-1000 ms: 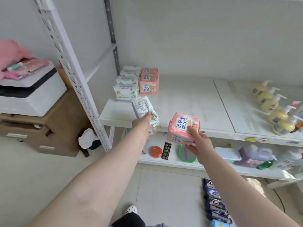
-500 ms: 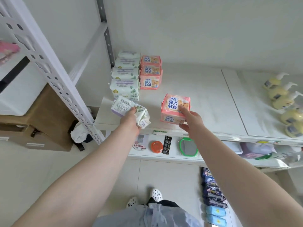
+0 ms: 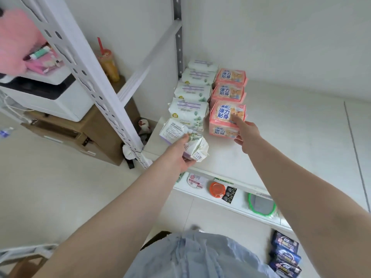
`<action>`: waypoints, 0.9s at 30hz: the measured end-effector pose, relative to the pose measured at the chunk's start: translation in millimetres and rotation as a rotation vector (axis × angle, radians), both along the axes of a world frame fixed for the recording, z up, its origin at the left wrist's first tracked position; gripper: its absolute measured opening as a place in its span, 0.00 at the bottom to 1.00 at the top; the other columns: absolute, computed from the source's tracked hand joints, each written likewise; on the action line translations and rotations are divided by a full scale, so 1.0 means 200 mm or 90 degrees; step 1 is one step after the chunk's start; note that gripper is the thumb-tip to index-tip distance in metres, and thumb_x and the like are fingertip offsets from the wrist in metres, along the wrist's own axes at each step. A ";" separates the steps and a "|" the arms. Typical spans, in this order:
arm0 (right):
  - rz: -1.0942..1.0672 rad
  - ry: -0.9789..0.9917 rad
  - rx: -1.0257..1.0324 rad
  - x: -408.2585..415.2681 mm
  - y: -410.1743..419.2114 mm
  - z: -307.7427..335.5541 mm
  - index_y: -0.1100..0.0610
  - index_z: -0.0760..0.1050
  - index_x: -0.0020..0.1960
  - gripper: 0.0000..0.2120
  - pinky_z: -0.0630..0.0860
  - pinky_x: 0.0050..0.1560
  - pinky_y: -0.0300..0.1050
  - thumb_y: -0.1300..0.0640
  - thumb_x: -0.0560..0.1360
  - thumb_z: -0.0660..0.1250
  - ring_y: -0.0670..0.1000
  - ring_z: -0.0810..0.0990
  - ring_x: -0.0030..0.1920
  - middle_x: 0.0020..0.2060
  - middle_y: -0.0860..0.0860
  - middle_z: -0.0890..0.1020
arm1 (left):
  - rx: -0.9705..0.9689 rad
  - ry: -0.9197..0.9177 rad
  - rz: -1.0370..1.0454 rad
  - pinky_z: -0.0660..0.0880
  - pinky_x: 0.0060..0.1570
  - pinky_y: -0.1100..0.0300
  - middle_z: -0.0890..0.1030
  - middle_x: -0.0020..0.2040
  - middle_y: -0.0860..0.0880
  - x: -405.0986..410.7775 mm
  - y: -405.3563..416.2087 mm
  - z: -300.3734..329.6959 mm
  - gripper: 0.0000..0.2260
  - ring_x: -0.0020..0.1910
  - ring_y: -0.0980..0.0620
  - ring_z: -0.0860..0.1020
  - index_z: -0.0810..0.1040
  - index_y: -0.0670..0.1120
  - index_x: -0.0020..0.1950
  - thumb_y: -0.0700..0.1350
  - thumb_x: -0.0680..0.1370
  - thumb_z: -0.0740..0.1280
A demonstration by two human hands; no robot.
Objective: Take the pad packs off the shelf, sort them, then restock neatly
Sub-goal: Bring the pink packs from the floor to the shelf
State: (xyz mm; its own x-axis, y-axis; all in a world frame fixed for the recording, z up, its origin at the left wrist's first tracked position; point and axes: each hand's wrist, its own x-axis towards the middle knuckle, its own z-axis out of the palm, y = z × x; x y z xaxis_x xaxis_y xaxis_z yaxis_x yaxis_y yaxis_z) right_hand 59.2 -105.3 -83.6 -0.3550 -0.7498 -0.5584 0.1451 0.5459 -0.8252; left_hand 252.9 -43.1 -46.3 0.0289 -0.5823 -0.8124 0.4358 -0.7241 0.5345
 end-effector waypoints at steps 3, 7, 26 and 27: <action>0.015 -0.014 0.014 0.01 -0.01 -0.03 0.58 0.75 0.61 0.26 0.78 0.43 0.42 0.43 0.70 0.73 0.51 0.82 0.47 0.52 0.53 0.83 | 0.005 0.015 0.002 0.75 0.42 0.49 0.76 0.44 0.43 -0.01 0.00 -0.01 0.12 0.40 0.47 0.76 0.72 0.43 0.59 0.46 0.78 0.67; 0.015 -0.011 0.010 0.03 -0.04 -0.03 0.58 0.75 0.60 0.25 0.80 0.41 0.41 0.44 0.71 0.73 0.53 0.82 0.50 0.54 0.54 0.82 | 0.015 0.029 0.017 0.76 0.44 0.47 0.76 0.45 0.44 -0.01 0.00 -0.02 0.12 0.48 0.45 0.77 0.72 0.45 0.59 0.46 0.78 0.68; 0.128 -0.132 0.107 0.45 0.42 0.12 0.56 0.79 0.51 0.22 0.81 0.50 0.48 0.37 0.72 0.68 0.55 0.83 0.43 0.41 0.55 0.83 | -0.095 0.133 -0.128 0.76 0.52 0.57 0.81 0.49 0.46 0.22 0.05 -0.10 0.12 0.49 0.51 0.79 0.76 0.45 0.54 0.50 0.76 0.69; 0.131 -0.144 0.102 0.47 0.43 0.12 0.56 0.80 0.49 0.21 0.81 0.50 0.49 0.38 0.72 0.69 0.55 0.83 0.42 0.39 0.55 0.83 | -0.087 0.120 -0.149 0.75 0.53 0.59 0.82 0.49 0.48 0.25 0.07 -0.11 0.11 0.49 0.52 0.79 0.76 0.47 0.54 0.51 0.75 0.69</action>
